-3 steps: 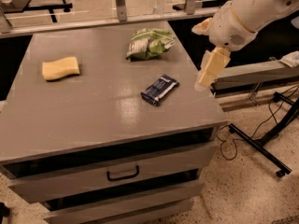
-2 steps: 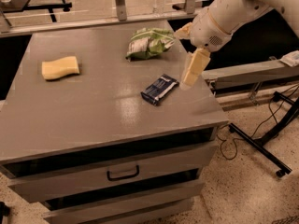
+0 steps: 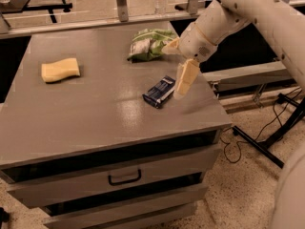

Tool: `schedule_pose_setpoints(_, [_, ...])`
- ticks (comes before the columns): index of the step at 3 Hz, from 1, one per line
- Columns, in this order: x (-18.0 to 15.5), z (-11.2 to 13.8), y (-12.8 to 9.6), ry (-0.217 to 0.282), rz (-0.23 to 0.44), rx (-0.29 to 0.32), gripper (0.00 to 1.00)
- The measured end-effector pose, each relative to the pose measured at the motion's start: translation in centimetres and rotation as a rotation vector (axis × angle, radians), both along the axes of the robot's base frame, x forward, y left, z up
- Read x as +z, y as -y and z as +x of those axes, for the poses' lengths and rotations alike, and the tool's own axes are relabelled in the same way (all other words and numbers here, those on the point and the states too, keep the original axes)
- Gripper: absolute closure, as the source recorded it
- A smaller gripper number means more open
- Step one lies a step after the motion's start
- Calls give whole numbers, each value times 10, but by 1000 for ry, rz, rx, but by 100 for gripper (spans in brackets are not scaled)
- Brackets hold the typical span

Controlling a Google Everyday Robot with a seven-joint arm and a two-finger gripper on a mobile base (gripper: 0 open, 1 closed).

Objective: Move rxbar blueberry near sponge

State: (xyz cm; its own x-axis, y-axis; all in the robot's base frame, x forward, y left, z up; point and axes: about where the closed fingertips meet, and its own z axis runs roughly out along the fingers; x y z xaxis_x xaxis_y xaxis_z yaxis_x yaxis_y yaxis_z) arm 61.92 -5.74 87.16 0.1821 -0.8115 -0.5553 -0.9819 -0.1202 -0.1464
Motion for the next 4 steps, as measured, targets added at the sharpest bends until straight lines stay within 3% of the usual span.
schedule_pose_setpoints(1, [-14, -2, -8, -31, 8, 33, 0])
schedule_pose_setpoints(3, [-40, -7, -7, -73, 5, 45, 46])
schedule_pose_setpoints(4, [-41, -9, -6, -81, 37, 57, 70])
